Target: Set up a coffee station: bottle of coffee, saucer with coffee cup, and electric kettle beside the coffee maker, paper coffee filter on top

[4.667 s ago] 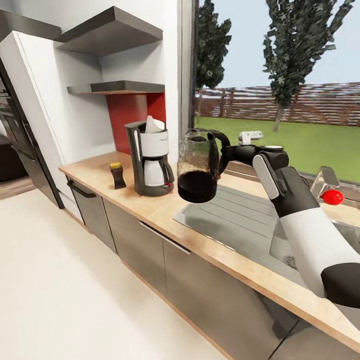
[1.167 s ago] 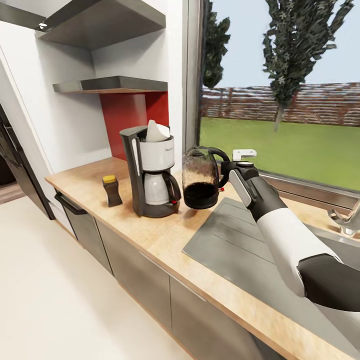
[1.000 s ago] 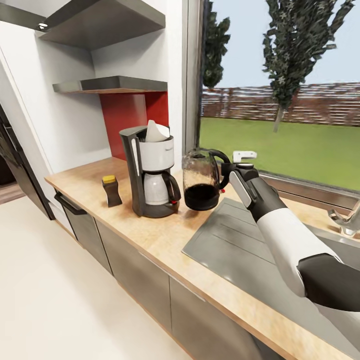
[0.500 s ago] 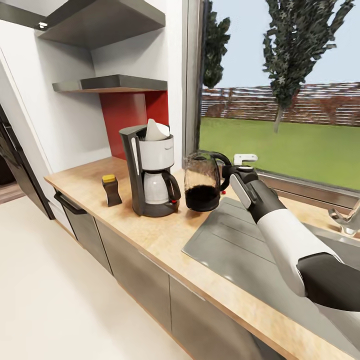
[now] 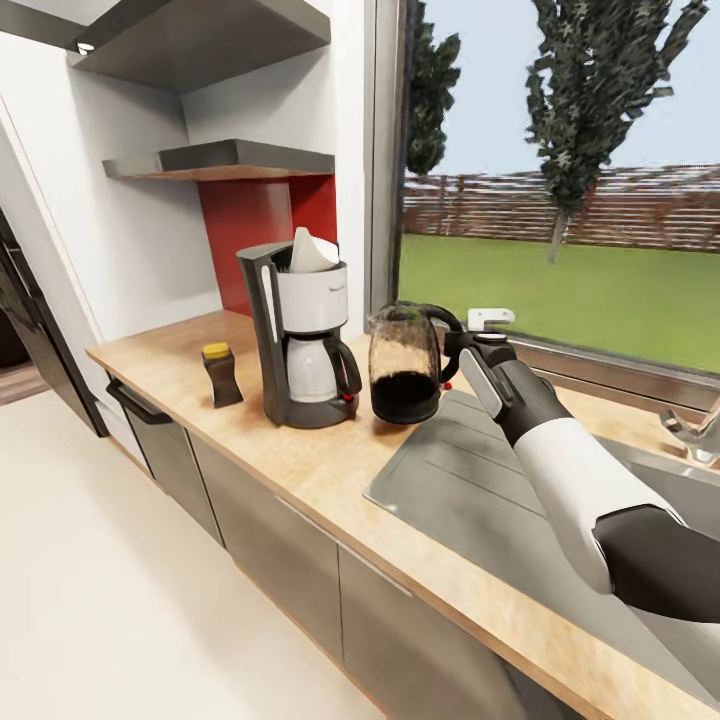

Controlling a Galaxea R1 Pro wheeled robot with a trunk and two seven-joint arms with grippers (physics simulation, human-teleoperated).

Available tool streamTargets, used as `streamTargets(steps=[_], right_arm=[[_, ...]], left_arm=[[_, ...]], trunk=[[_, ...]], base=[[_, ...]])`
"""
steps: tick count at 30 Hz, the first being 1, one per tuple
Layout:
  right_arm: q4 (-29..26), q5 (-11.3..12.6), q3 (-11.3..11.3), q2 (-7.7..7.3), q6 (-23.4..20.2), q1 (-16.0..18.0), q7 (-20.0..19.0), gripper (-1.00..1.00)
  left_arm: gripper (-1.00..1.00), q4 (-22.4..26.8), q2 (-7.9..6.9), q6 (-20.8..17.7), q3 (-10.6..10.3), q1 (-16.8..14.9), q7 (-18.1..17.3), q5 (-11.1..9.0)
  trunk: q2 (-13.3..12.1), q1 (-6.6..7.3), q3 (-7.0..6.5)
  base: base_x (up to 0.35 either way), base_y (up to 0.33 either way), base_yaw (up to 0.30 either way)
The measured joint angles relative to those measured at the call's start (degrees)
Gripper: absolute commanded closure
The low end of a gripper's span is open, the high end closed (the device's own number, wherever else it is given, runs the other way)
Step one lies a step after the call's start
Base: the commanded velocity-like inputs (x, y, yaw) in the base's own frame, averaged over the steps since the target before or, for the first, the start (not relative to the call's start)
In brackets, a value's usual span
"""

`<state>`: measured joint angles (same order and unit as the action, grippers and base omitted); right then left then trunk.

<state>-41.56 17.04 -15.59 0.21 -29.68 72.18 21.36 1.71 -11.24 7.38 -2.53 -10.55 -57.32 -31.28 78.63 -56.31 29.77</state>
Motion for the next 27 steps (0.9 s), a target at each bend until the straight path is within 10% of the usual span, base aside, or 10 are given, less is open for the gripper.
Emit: streamTargets(steps=[27], right_arm=[[0.1,0.1,0.0,0.0,0.0,0.0,0.0,1.0]], left_arm=[[-1.0,0.0,0.01,0.0,0.0,0.0,-0.2,0.0]], trunk=[[4.0,-2.19,1.79]], base=[[0.0,0.0,0.0]])
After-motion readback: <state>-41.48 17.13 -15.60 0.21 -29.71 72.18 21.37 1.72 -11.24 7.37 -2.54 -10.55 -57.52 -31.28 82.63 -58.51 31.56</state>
